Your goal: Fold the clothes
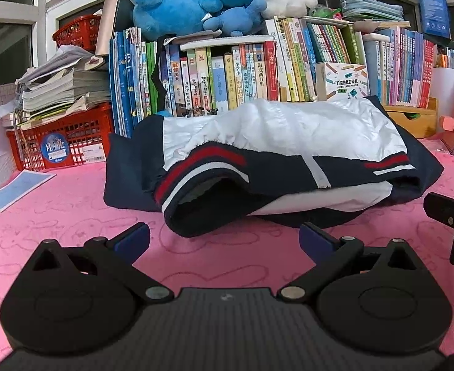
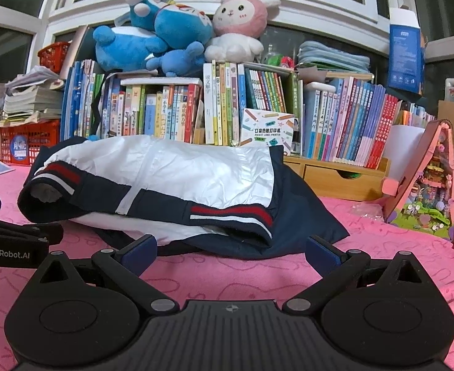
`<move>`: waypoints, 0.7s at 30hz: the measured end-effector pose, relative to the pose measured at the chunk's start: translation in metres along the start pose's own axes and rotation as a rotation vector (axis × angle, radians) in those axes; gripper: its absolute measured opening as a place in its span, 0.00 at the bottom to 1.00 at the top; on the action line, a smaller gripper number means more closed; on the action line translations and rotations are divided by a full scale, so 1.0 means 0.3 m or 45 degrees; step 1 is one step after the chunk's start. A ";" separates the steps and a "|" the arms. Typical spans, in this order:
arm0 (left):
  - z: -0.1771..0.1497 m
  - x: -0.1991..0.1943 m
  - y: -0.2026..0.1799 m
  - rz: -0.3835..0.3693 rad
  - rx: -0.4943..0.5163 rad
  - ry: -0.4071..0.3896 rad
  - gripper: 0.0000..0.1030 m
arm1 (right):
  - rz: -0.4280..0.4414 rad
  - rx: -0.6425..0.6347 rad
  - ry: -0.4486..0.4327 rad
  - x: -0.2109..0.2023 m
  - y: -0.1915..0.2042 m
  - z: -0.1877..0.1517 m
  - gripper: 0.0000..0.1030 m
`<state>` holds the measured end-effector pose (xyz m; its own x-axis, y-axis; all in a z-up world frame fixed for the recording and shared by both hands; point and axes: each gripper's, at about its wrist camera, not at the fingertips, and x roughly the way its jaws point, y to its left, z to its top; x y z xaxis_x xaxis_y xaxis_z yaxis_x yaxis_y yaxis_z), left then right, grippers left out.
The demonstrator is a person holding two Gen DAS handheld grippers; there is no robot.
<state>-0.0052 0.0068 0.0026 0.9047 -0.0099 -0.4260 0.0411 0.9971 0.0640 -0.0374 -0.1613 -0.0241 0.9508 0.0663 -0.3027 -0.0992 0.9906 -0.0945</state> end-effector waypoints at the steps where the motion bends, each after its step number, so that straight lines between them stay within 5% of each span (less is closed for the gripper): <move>1: 0.000 0.004 0.002 -0.009 -0.004 0.009 1.00 | 0.001 -0.001 0.003 0.001 0.000 0.000 1.00; 5: 0.001 0.023 0.014 -0.062 -0.022 0.053 1.00 | 0.015 -0.005 0.037 0.019 0.002 0.000 1.00; 9: 0.004 0.044 0.035 -0.192 -0.036 0.115 1.00 | 0.144 0.032 0.116 0.057 -0.022 0.003 1.00; 18: 0.112 0.059 0.099 -0.071 0.111 0.123 1.00 | 0.183 0.090 0.435 0.248 -0.128 0.124 1.00; 21: 0.121 0.099 0.107 -0.022 0.148 0.128 1.00 | 0.236 0.135 0.418 0.285 -0.169 0.166 1.00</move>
<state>0.0384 0.0359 0.0246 0.8567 -0.0137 -0.5156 0.1103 0.9814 0.1571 0.0635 -0.1999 0.0020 0.7734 0.2207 -0.5942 -0.2134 0.9734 0.0838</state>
